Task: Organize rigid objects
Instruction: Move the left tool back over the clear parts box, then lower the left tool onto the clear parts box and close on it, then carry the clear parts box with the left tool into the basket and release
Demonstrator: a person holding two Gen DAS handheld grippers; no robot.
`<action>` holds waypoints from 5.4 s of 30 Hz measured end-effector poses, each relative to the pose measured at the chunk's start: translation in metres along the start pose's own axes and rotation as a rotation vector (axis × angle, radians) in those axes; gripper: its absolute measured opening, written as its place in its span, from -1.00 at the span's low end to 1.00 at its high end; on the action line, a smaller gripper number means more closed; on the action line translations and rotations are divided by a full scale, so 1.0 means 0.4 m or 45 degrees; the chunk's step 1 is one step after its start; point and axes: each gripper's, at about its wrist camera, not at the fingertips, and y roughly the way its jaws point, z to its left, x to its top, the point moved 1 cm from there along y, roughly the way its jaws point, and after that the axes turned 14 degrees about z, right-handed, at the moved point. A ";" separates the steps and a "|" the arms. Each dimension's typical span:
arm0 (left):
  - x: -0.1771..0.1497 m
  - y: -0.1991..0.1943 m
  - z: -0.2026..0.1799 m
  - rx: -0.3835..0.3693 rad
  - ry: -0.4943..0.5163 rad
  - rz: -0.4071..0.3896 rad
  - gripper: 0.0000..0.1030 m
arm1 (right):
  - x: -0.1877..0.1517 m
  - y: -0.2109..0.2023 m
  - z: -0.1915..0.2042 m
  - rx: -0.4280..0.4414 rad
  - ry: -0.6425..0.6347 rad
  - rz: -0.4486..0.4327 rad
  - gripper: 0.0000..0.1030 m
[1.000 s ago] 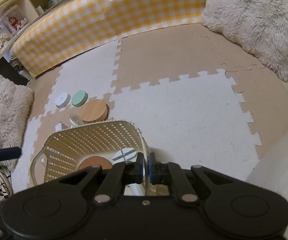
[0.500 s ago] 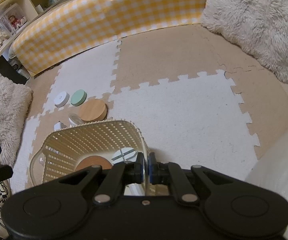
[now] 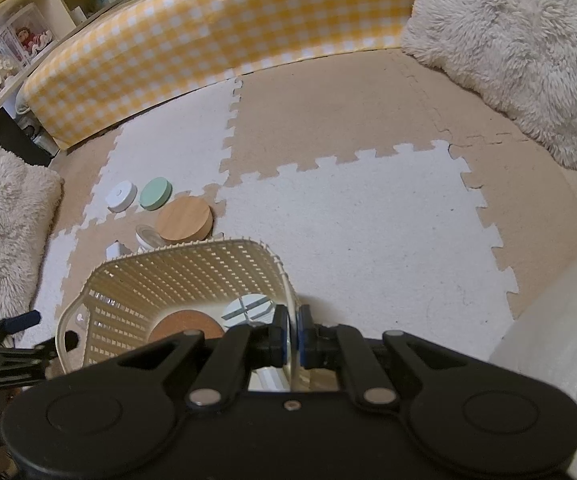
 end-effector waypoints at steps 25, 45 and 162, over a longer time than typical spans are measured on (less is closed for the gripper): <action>0.042 0.123 -0.024 0.064 0.010 0.036 0.49 | 0.001 0.001 0.001 0.006 0.005 0.006 -0.89; 0.017 -0.044 0.020 -0.007 -0.104 -0.043 -0.05 | 0.001 0.006 0.002 0.004 0.003 0.013 -0.89; 0.059 -0.081 -0.415 -0.114 -0.049 0.202 0.87 | 0.000 0.006 -0.004 0.028 0.003 0.017 -0.89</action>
